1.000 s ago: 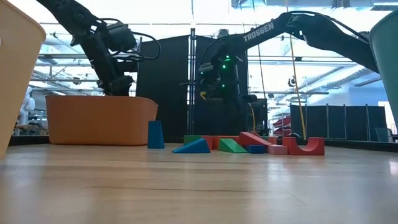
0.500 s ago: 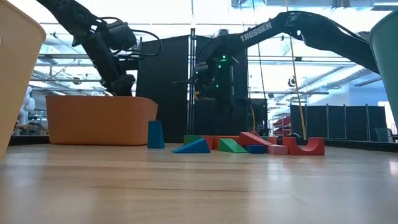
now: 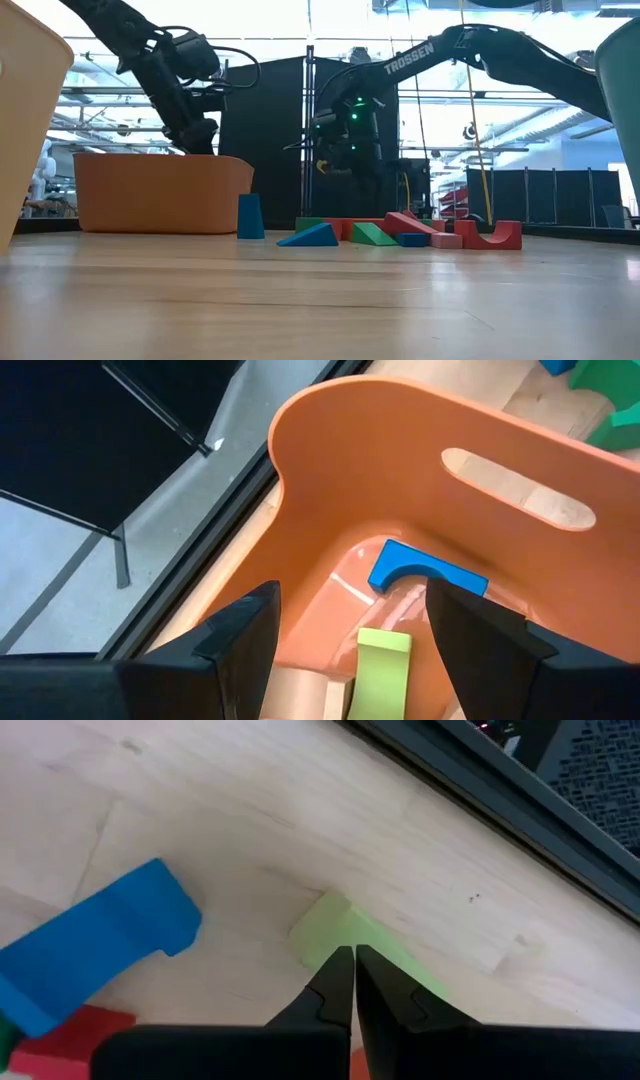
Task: Sort blocks by size
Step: Put the light green arch block into the orange bin
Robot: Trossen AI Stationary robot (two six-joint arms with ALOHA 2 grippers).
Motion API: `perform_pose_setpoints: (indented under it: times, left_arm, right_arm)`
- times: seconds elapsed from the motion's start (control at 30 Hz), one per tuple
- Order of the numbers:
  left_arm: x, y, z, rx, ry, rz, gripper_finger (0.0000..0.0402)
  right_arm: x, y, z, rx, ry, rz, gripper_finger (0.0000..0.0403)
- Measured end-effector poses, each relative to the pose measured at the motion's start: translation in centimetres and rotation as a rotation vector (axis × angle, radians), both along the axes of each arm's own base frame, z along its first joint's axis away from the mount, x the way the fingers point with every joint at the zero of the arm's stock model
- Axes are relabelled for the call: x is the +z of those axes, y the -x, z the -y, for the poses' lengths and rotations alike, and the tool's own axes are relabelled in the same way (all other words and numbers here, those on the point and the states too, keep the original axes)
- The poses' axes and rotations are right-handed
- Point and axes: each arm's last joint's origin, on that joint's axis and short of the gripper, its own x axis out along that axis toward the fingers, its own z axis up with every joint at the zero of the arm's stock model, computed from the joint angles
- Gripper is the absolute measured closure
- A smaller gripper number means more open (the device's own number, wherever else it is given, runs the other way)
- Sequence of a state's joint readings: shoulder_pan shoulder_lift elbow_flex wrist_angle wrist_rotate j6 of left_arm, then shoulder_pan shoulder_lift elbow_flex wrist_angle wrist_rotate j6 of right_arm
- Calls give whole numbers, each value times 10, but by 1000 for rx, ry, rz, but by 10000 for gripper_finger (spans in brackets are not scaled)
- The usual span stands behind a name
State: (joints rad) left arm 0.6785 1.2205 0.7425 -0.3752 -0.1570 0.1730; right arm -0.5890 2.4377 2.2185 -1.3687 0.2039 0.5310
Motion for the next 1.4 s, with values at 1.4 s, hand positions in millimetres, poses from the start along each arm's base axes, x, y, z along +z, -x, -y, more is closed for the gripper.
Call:
perform_pose_setpoints:
  times: [1.4]
  left_arm:
    - [1, 0, 0, -11, -9, -5, 150]
  right_arm:
    - [4, -36, -26, 381, -187, 297, 402]
